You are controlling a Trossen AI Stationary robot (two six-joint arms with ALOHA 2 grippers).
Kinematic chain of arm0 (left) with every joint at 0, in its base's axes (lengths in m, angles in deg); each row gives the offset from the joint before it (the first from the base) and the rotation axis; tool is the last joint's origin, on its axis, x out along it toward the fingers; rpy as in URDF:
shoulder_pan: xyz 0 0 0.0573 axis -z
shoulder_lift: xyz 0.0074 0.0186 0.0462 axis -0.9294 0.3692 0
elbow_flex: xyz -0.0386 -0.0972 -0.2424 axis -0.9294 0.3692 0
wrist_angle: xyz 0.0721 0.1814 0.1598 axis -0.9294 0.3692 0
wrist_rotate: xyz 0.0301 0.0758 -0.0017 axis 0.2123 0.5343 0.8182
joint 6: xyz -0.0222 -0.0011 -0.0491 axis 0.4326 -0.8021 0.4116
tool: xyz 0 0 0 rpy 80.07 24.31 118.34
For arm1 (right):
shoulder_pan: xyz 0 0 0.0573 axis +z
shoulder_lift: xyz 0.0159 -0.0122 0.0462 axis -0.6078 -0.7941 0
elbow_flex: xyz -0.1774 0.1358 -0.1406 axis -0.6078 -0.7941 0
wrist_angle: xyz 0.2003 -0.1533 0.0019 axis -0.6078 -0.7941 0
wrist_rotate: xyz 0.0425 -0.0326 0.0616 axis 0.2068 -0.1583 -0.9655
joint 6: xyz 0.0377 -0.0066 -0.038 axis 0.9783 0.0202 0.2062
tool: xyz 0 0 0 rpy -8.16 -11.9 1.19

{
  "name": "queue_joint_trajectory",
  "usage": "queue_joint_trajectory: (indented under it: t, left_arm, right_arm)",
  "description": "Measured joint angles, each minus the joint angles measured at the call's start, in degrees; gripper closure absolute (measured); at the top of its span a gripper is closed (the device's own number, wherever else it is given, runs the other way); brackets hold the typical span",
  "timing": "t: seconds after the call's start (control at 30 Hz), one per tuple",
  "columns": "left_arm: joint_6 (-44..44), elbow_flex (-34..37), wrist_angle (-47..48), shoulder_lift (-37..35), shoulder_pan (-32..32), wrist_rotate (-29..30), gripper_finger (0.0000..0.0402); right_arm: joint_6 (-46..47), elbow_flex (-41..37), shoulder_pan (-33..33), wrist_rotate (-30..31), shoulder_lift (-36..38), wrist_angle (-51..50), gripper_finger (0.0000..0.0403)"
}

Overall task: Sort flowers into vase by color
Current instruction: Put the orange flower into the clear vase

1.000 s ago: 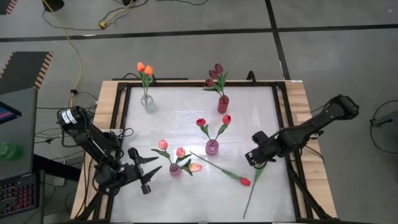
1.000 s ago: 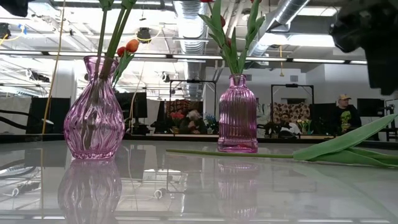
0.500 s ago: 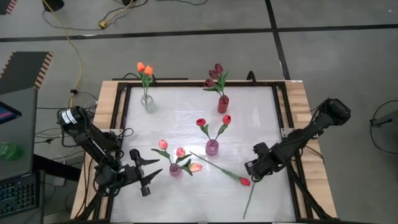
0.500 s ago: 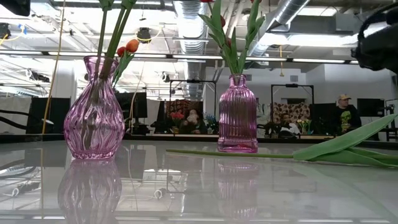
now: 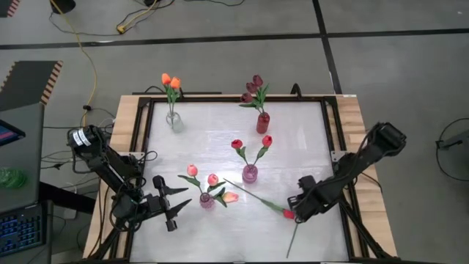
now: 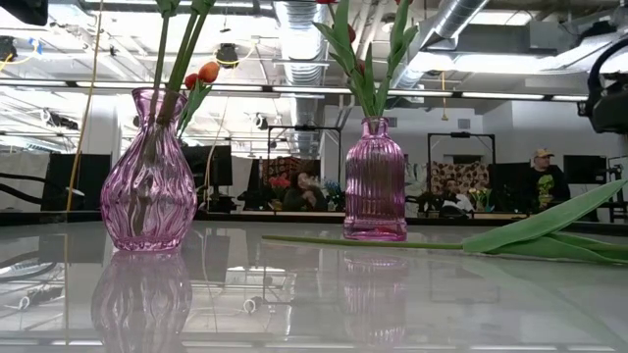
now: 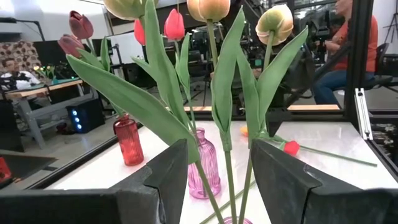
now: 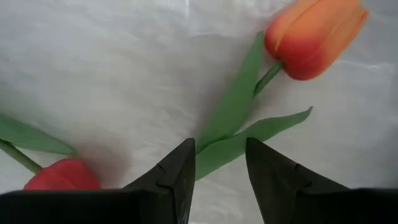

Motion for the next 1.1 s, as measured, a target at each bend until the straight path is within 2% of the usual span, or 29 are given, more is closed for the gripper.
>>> queue_joint_trajectory:
  t: [0.6, 1.1]
  left_arm:
    - [0.0, 0.0, 0.4, 0.0, 0.0, -1.0, 0.0236]
    - [0.0, 0.0, 1.4, 0.0, 0.0, -1.0, 0.0236]
  right_arm:
    - [0.1, 0.2, -0.4, -0.6, -5.3, 2.4, 0.0242]
    - [-0.4, 0.1, -0.4, 0.8, -5.3, 3.2, 0.0349]
